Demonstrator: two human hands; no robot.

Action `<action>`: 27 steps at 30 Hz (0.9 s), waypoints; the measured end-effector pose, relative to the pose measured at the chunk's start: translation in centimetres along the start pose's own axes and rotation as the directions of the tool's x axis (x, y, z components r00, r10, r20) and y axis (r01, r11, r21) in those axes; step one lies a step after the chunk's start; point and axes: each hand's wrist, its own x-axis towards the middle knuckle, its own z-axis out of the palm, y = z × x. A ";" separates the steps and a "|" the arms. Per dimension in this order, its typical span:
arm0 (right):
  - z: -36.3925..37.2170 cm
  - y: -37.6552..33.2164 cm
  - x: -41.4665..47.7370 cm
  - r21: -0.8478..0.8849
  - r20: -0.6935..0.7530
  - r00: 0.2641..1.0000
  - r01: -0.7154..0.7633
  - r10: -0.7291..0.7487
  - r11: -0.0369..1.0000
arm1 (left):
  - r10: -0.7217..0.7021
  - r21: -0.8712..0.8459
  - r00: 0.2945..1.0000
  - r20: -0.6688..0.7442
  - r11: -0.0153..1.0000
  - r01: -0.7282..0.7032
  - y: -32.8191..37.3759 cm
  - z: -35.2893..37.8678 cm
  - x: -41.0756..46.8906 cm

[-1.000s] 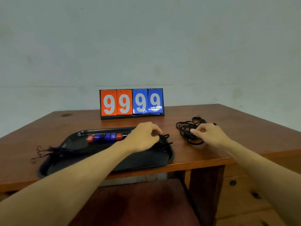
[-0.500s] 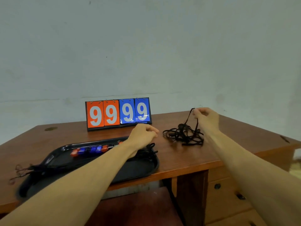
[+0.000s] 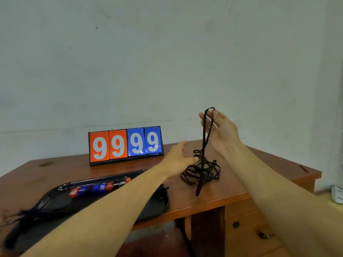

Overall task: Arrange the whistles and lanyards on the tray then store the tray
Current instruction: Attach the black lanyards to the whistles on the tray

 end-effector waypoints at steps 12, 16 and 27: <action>-2.7 -1.3 0.6 0.048 0.022 0.996 -0.087 0.086 0.995 | 0.099 0.024 0.994 0.041 0.995 -0.100 0.5 3.1 2.8; -4.2 -1.7 1.8 -0.298 -0.094 0.995 -0.044 0.016 0.954 | 0.052 -0.025 0.996 -0.069 0.998 -0.054 1.1 1.9 4.4; -6.1 2.0 2.8 -0.954 0.252 0.935 0.197 0.248 0.226 | -0.036 -0.154 0.986 -0.161 0.988 0.011 2.1 -2.1 8.0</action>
